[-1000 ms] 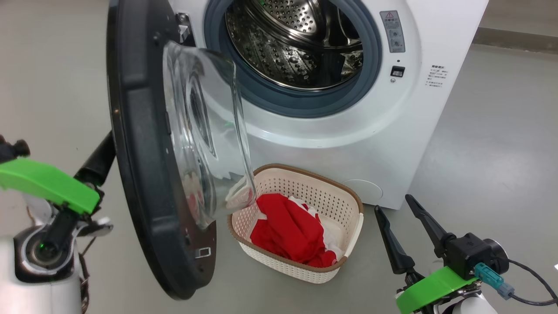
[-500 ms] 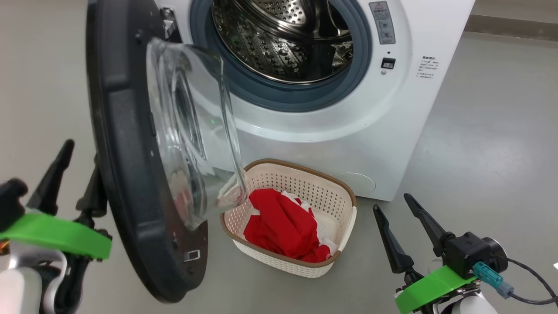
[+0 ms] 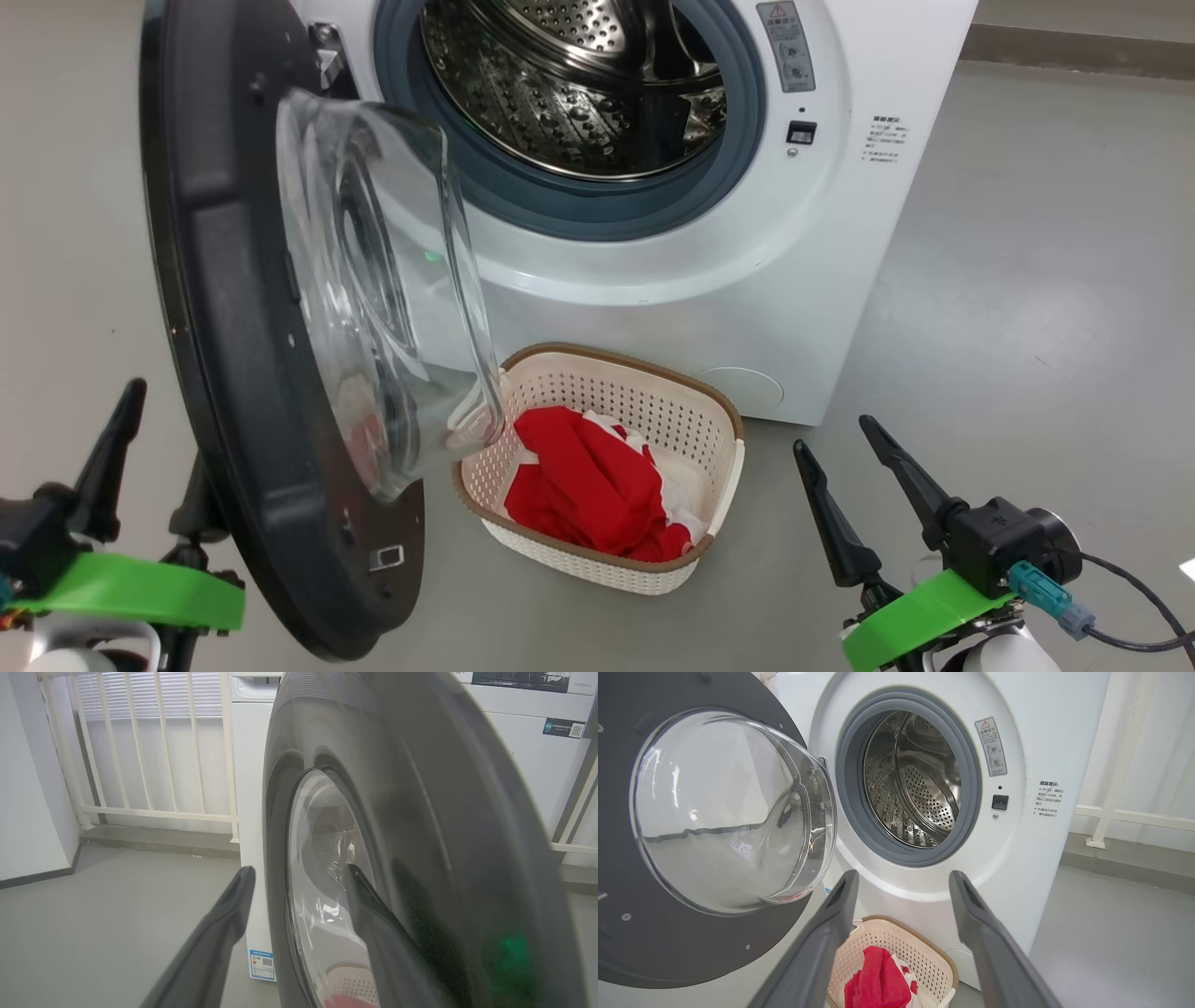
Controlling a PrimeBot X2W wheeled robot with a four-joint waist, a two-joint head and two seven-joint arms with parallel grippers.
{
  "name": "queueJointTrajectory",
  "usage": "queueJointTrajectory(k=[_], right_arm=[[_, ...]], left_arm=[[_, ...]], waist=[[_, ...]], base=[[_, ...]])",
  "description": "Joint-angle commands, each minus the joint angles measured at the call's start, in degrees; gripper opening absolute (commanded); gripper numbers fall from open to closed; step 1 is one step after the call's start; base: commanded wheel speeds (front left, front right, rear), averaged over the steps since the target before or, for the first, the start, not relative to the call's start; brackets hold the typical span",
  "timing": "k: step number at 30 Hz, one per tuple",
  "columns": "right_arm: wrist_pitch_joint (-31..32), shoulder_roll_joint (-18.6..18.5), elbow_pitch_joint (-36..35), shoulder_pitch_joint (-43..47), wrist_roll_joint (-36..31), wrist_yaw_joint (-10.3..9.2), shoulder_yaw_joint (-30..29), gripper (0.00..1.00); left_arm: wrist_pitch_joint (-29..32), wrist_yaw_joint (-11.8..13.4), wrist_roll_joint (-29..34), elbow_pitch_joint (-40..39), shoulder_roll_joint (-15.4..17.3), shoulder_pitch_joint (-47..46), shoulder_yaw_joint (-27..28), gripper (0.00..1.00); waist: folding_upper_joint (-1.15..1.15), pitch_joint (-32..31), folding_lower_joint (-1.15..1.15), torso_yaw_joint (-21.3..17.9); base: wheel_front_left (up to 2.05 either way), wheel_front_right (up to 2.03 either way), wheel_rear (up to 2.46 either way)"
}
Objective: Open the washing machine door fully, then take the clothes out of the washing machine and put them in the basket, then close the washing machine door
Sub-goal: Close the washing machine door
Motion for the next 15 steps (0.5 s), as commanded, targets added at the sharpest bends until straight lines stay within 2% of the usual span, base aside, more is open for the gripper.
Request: queueJointTrajectory(k=[1,15], right_arm=[[-0.4,0.1,-1.3,-2.0,0.3,0.28,1.5,1.0],[-0.4,0.1,-1.5,-0.7,0.5,0.28,1.3,1.0]], left_arm=[[-0.9,0.5,0.7,-1.0,1.5,-0.2,2.5,1.0],[-2.9,1.2,2.7,-0.1,0.8,4.0,2.8,1.0]], waist=[[0.0,-0.1,0.0,-0.2],[0.0,-1.0,0.0,0.1]], base=[[0.0,0.0,0.0],[0.0,0.0,0.0]])
